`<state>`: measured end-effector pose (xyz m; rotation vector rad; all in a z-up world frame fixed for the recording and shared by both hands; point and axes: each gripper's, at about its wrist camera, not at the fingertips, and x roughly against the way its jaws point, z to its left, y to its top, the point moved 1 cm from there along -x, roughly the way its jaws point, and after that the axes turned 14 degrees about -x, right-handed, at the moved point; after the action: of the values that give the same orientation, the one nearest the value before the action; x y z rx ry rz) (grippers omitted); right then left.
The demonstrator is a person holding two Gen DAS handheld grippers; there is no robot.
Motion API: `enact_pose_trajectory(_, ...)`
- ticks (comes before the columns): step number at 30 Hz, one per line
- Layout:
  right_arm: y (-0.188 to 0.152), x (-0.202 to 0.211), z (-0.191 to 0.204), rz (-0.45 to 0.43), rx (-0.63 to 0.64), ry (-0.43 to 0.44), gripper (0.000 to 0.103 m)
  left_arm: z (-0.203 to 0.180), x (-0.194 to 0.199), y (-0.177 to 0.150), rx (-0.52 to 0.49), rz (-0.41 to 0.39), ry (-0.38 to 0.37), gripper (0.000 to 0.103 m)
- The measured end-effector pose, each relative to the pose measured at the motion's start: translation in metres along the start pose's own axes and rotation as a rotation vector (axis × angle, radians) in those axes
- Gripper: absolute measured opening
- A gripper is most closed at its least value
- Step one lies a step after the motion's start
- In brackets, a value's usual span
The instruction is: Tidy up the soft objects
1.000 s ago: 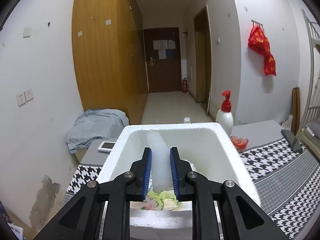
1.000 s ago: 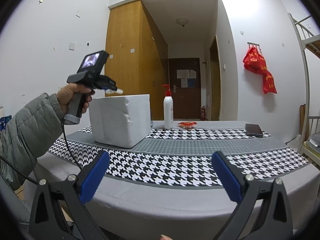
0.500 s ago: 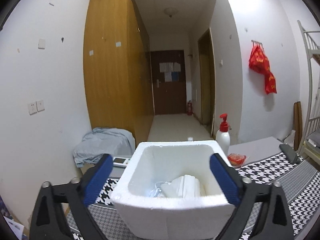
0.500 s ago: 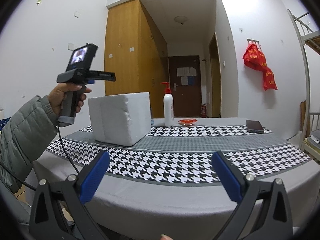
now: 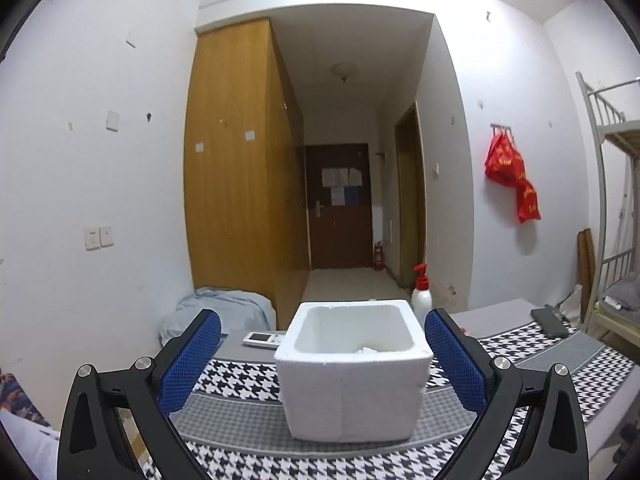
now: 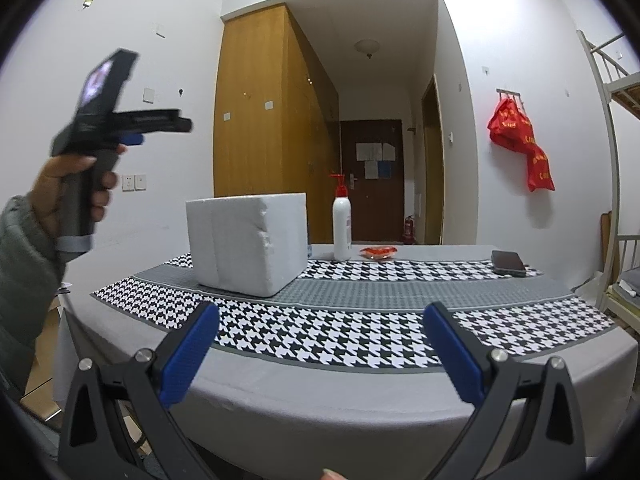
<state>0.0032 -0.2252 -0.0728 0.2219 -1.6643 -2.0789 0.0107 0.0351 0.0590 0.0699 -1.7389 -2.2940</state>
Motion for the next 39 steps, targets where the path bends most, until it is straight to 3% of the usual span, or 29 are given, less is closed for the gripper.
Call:
enact_pose_trajectory(9, 0.000, 0.012, 0.007, -0.033, -0.001, 0.000, 0.103, -0.003, 0.067, -0.037, 0.053, -0.042, 0.067, 0.102)
enact_pose_trajectory(18, -0.002, 0.019, 0.016, -0.044, 0.013, 0.010, 0.103, -0.011, 0.101, -0.063, 0.080, -0.047, 0.094, 0.102)
enact_pose_trajectory(39, -0.003, 0.032, 0.025, -0.065, 0.021, 0.009, 0.103, -0.051, 0.123, -0.113, 0.063, -0.005, 0.060, 0.102)
